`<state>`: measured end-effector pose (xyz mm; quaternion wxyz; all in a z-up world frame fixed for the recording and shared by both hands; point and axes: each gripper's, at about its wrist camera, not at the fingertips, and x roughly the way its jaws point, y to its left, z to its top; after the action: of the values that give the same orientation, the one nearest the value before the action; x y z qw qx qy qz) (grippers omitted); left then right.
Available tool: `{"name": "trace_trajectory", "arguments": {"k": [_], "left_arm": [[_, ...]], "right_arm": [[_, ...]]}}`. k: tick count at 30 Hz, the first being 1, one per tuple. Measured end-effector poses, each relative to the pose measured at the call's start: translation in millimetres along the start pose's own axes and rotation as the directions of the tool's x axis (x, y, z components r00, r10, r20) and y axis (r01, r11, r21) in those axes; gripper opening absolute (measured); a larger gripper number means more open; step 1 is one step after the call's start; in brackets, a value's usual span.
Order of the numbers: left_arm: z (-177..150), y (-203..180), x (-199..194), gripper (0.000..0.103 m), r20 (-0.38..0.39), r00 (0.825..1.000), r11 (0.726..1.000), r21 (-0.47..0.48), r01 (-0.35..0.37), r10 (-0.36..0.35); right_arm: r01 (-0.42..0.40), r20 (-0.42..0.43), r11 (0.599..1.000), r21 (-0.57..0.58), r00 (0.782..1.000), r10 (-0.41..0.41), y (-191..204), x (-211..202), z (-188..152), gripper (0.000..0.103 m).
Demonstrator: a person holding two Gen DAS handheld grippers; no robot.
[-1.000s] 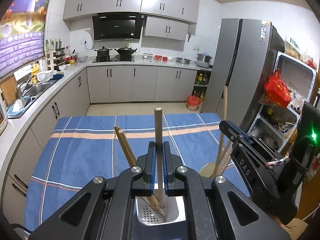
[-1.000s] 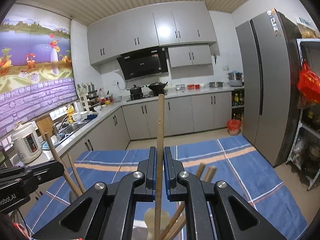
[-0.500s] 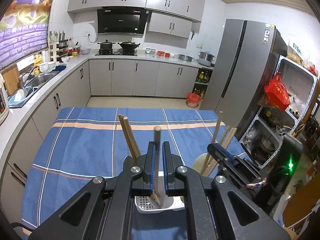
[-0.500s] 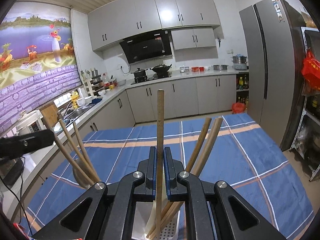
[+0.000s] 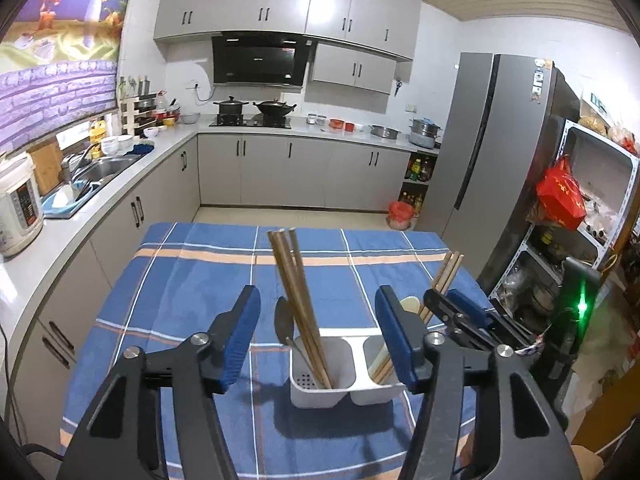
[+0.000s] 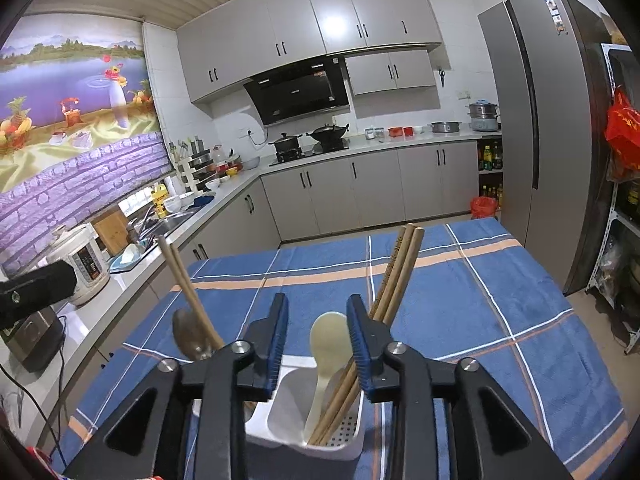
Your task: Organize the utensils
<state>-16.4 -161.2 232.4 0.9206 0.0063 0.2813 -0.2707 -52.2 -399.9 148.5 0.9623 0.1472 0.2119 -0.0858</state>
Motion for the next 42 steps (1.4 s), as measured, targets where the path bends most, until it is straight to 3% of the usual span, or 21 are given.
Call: {"name": "trace_trajectory", "arguments": {"k": [8,24,42], "left_arm": [[-21,12,-23,0.065,-0.039,0.998,0.997,-0.053,-0.048,0.046],[-55,5,-43,0.072,-0.102,0.977,0.982,0.017,-0.189,0.190],[-82,2,-75,0.080,-0.129,0.965,0.973,0.019,-0.229,0.230]], "right_arm": [[0.002,-0.003,1.000,-0.001,1.000,-0.002,4,-35,-9,0.050],[0.028,-0.039,0.997,-0.067,0.999,-0.031,23,-75,-27,0.058],[0.049,-0.056,0.994,-0.095,0.997,-0.055,32,-119,-48,0.065]]}}
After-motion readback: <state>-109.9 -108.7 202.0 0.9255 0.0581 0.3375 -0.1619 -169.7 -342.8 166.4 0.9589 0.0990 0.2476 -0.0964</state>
